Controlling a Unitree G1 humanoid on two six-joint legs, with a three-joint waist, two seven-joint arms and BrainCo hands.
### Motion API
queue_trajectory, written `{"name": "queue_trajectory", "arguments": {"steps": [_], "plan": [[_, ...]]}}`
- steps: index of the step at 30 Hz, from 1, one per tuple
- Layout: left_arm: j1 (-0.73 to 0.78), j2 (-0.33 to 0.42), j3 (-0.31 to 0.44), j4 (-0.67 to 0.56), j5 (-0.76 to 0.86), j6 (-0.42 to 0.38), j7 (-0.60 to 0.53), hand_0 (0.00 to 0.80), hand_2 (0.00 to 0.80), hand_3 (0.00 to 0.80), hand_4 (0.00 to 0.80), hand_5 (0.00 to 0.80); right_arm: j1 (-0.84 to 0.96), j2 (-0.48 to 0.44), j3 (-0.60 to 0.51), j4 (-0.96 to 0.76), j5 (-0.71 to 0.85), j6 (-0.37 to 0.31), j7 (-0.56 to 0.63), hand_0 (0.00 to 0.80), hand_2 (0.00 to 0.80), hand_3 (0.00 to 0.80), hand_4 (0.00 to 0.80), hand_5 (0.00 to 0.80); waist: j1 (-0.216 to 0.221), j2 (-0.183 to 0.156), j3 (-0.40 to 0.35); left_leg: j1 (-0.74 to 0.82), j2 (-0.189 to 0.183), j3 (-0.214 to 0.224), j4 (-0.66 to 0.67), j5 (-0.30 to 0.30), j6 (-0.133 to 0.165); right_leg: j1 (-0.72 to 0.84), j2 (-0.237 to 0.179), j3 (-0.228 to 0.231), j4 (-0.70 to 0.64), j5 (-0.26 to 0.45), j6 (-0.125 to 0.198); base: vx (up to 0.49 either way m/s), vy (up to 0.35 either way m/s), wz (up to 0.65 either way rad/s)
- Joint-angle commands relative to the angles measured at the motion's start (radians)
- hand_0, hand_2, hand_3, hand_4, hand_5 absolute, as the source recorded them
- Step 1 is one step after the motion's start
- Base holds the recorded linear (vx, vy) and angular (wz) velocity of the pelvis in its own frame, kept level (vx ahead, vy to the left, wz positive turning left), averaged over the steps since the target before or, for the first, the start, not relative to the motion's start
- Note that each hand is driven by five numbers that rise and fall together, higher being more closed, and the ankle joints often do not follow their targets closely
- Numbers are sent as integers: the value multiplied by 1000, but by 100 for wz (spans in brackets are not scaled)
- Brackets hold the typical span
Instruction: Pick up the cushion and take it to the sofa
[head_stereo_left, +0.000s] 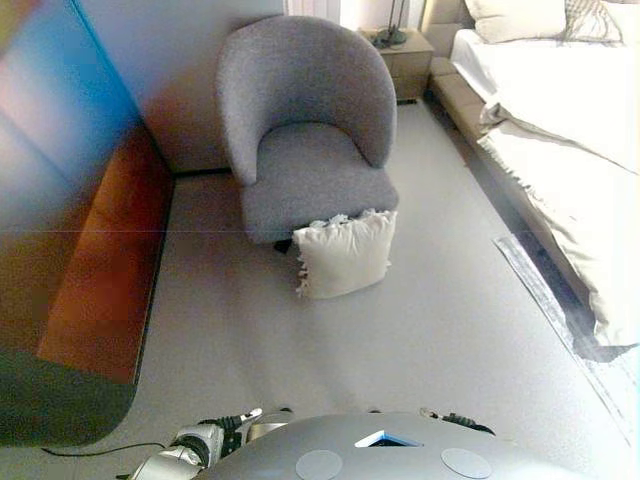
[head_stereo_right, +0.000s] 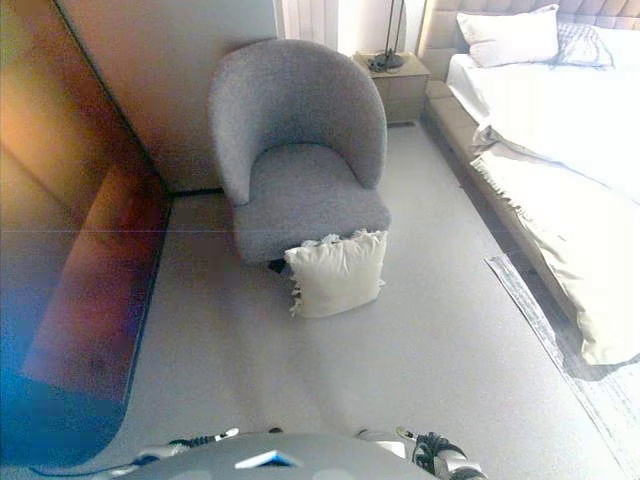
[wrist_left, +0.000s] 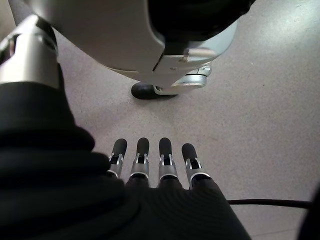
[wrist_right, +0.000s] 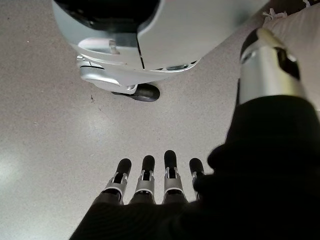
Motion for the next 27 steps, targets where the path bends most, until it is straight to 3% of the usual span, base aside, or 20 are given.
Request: {"name": "queue_trajectory", "arguments": {"steps": [1, 2, 4, 7, 10, 11, 13, 17, 21, 24, 25, 27], "plan": [[-66, -8, 30, 23, -42, -70, 33, 0, 0, 0, 0, 0, -103, -16, 13, 34, -30, 3, 10, 0, 0, 0, 0, 0, 46, -92, 73, -124, -60, 17, 443, -132, 76, -81, -53, 18, 88, -6, -23, -57, -214, 0], [-68, -18, 34, 20, -45, -77, 28, 0, 0, 0, 0, 0, -111, -28, 21, 22, -27, 27, 5, 0, 0, 0, 0, 0, 55, -90, 94, -189, -66, 15, 584, -116, 71, -85, -49, 21, 103, -7, -39, -44, -178, -6], [-64, -34, 29, 13, -51, -76, 18, 0, 0, 0, 0, 0, -118, -41, 26, 5, -17, 58, -3, 0, 0, 0, 0, 0, 71, -84, 112, -263, -76, 4, 627, -67, 60, -88, -44, 29, 122, -13, -44, 16, -90, -25], [-46, -40, 39, 21, -83, -80, 38, 0, 0, 0, 0, 0, -116, -46, 15, 2, -19, 56, -10, 0, 0, 0, 0, 0, 97, -49, 138, -251, -48, -15, 434, 20, 37, -38, -15, 27, 146, -69, -40, 214, 22, -37], [-21, -37, 51, 25, -47, -70, 38, 0, 0, 0, 0, 0, -110, -41, 20, 13, -39, 40, -2, 0, 0, 0, 0, 0, 109, -7, 144, -253, -2, -21, 208, 146, -3, 7, 48, 41, 156, -121, -54, 395, 29, -19], [-8, -33, 51, 28, -31, -69, 29, 0, 0, 0, 0, 0, -107, -37, 24, 17, -32, 36, -4, 0, 0, 0, 0, 0, 119, 8, 146, -269, 13, -27, 132, 201, -20, 31, 80, 55, 167, -149, -63, 503, 13, -3], [7, -32, 53, 32, -27, -73, 19, 0, 0, 0, 0, 0, -103, -28, 25, 26, -33, 24, -8, 0, 0, 0, 0, 0, 132, 16, 151, -279, 27, -40, 53, 243, -31, 67, 111, 90, 193, -196, -78, 548, 23, -1], [33, -37, 70, 53, -18, -78, 4, 0, 0, 0, 0, 0, -92, -13, 23, 39, -57, 37, -9, 0, 0, 0, 0, 0, 147, 19, 146, -285, 46, -50, -61, 209, -31, 99, 124, 139, 255, -272, -88, 589, 46, -21], [50, -42, 98, 87, -3, -77, -6, 0, 0, 0, 0, 0, -67, 0, 5, 67, -84, 55, -8, 0, 0, 0, 0, 0, 145, 20, 139, -283, 74, -35, -78, 143, -23, 121, 107, 149, 337, -343, -87, 725, 108, 0], [52, -35, 125, 101, -32, -76, -11, 0, 0, 0, 0, 0, -61, 13, -15, 93, -103, 45, -20, 0, 0, 0, 0, 0, 143, 14, 127, -264, 59, -43, -31, 94, 5, 108, 57, 138, 442, -362, -36, 697, 171, -10], [52, -30, 136, 102, -31, -80, -14, 0, 0, 0, 0, 0, -60, 16, -23, 92, -105, 40, -24, 0, 0, 0, 0, 0, 143, 7, 122, -266, 49, -52, 3, 88, 15, 104, 39, 143, 479, -344, -17, 692, 137, -39], [45, -6, 150, 93, -13, -101, -45, 0, 0, 0, 0, 0, -47, 21, -44, 79, -105, 16, -17, 0, 0, 0, 0, 0, 140, -27, 96, -284, 1, -36, 113, 50, 67, 109, 0, 146, 566, -255, 29, 644, 100, -37]]}}
